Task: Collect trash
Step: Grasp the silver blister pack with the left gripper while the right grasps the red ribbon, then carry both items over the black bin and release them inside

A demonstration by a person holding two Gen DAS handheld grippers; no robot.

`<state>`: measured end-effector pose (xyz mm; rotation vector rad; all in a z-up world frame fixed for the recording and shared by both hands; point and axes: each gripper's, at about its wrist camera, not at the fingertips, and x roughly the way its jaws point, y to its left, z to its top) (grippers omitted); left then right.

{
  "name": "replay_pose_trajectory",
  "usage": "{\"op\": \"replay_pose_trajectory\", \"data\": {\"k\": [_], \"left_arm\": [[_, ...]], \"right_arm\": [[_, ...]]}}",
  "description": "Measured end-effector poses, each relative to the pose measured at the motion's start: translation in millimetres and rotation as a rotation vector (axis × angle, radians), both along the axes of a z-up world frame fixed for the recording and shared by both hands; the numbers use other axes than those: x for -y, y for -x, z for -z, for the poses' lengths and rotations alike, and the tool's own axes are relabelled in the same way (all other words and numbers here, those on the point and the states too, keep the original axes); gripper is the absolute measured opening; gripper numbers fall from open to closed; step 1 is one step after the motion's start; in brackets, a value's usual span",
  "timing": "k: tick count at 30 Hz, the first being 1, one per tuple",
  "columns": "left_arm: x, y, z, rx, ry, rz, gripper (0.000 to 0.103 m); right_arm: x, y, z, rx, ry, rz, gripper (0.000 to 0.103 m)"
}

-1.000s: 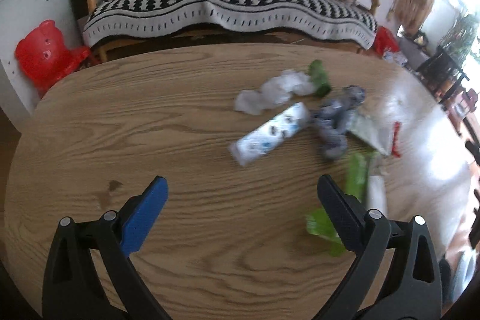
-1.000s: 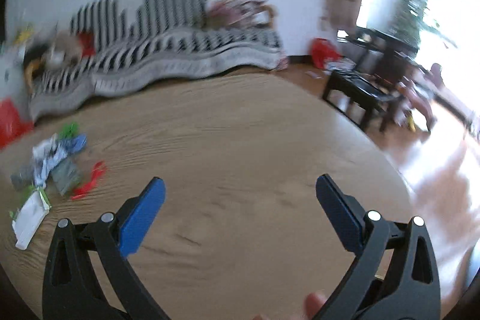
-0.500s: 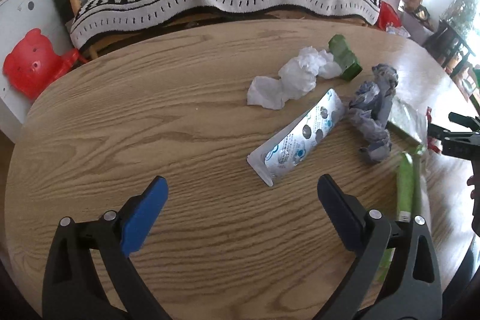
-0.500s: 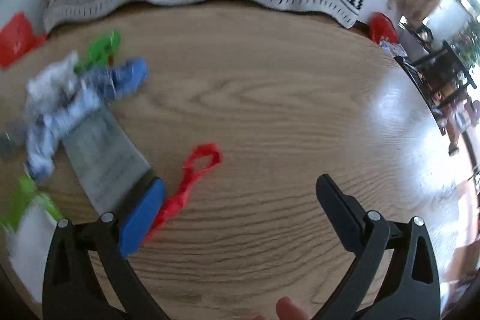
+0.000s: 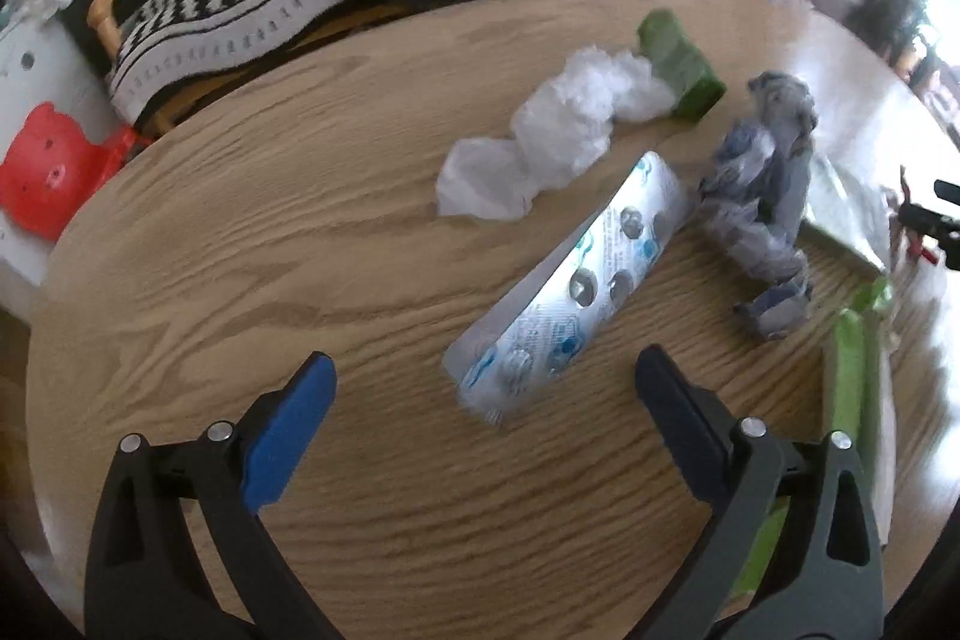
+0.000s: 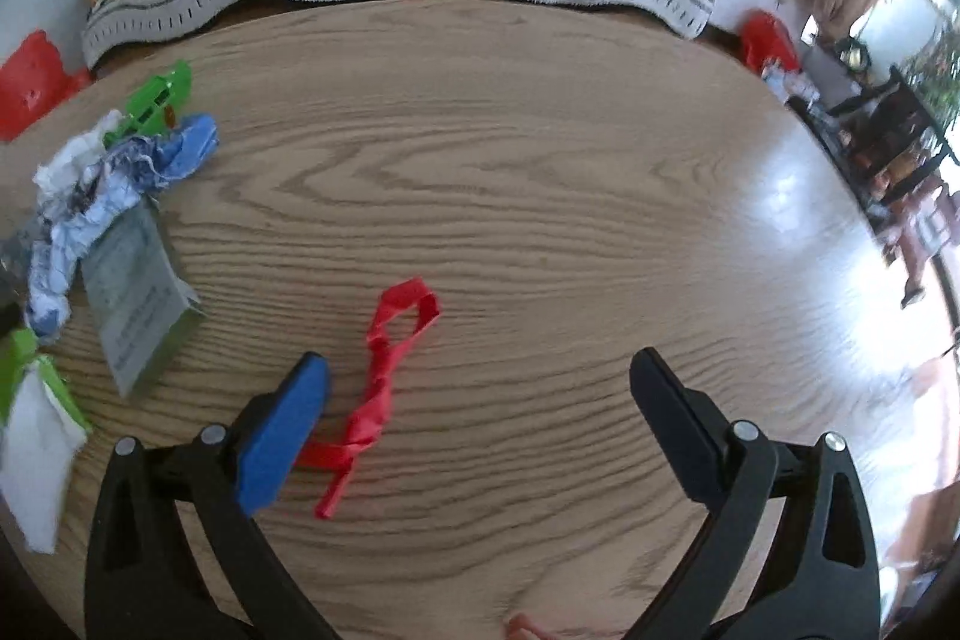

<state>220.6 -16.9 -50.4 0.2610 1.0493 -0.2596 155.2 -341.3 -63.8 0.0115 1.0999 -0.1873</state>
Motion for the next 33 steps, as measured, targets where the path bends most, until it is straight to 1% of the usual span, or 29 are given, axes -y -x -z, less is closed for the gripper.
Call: {"op": "replay_pose_trajectory", "data": {"k": [2, 3, 5, 6, 7, 8, 9, 10, 11, 15, 19, 23, 26, 29, 33], "left_arm": [[-3.5, -5.9, 0.2, -0.026, 0.031, 0.006, 0.098], [-5.7, -7.9, 1.3, -0.044, 0.047, 0.003, 0.098], [-5.8, -8.6, 0.8, -0.049, 0.044, 0.019, 0.097], [-5.8, -6.5, -0.4, -0.028, 0.053, 0.047, 0.084], [-5.6, -2.8, -3.4, 0.011, 0.066, 0.068, 0.065], [-5.8, -0.9, -7.5, 0.039, 0.060, 0.065, 0.022], [-4.8, 0.0, -9.0, 0.039, 0.042, 0.046, 0.014], [-4.1, 1.4, -9.5, 0.037, 0.054, 0.046, 0.013], [-3.6, 3.6, -10.0, 0.033, 0.067, 0.044, 0.013], [-3.2, 15.7, -19.8, 0.050, 0.099, 0.024, 0.012], [-0.5, 26.9, -38.1, 0.066, 0.132, 0.016, 0.012], [16.8, 41.3, -63.0, 0.102, 0.140, 0.054, 0.013], [42.4, 57.9, -79.9, 0.130, 0.153, 0.112, 0.013], [68.5, 72.4, -89.9, 0.140, 0.164, 0.162, 0.013], [123.0, 98.0, -95.5, 0.125, 0.200, 0.251, 0.013]], "right_arm": [[-1.3, -1.1, 3.1, -0.015, -0.060, 0.020, 0.098], [-3.7, -0.8, 3.0, -0.023, -0.059, 0.004, 0.098], [-6.7, -2.1, 2.6, -0.041, -0.065, -0.051, 0.098], [-6.2, -0.8, 2.5, -0.037, -0.066, -0.063, 0.098], [-6.9, 1.6, 1.3, -0.026, -0.065, -0.091, 0.094], [-7.6, 3.7, -3.9, -0.006, -0.062, -0.108, 0.084], [-6.4, 5.0, -10.2, 0.011, -0.055, -0.102, 0.014], [-3.3, 4.8, -11.4, -0.004, -0.063, -0.076, 0.010], [-0.1, 6.3, -12.3, 0.002, -0.090, -0.077, 0.010], [8.2, 15.8, -20.7, 0.027, -0.141, -0.050, 0.010], [12.6, 32.9, -37.6, 0.066, -0.147, -0.051, 0.010], [20.9, 47.5, -51.9, 0.102, -0.159, -0.042, 0.010], [30.3, 63.2, -61.5, 0.122, -0.160, -0.034, 0.010], [42.9, 82.3, -71.5, 0.141, -0.145, -0.020, 0.010], [69.8, 116.2, -90.9, 0.177, -0.119, 0.008, 0.010]]}}
